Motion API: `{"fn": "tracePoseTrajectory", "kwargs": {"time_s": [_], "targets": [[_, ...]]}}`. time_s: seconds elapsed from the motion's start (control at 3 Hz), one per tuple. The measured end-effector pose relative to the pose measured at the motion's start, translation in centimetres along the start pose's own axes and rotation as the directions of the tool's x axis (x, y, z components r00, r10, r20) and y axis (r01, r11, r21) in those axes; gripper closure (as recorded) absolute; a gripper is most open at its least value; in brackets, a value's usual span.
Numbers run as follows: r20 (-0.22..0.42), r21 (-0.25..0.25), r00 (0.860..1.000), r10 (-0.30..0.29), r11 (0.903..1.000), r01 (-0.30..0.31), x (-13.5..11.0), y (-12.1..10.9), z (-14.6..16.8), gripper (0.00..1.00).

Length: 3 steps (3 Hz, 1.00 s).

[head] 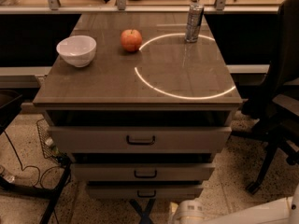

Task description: Open bottom drawer

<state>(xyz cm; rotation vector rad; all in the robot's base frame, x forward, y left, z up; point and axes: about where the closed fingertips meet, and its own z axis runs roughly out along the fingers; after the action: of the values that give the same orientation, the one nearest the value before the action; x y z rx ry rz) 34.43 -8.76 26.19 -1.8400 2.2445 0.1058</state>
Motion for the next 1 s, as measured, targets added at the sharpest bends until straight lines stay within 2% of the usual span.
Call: {"fn": "tracePoseTrajectory", "kwargs": {"time_s": [0.33,0.67,1.0], "targets": [[-0.020,0.056,0.999,-0.039,0.9976,0.041,-1.2,1.3,2.1,0.00],[-0.045,0.138,0.990,-0.135,0.9805,0.140,-2.6,0.6,3.3,0.00],[-0.080,0.184,0.976,-0.202,0.9593,0.214,-3.9,-0.3,4.1,0.00]]}}
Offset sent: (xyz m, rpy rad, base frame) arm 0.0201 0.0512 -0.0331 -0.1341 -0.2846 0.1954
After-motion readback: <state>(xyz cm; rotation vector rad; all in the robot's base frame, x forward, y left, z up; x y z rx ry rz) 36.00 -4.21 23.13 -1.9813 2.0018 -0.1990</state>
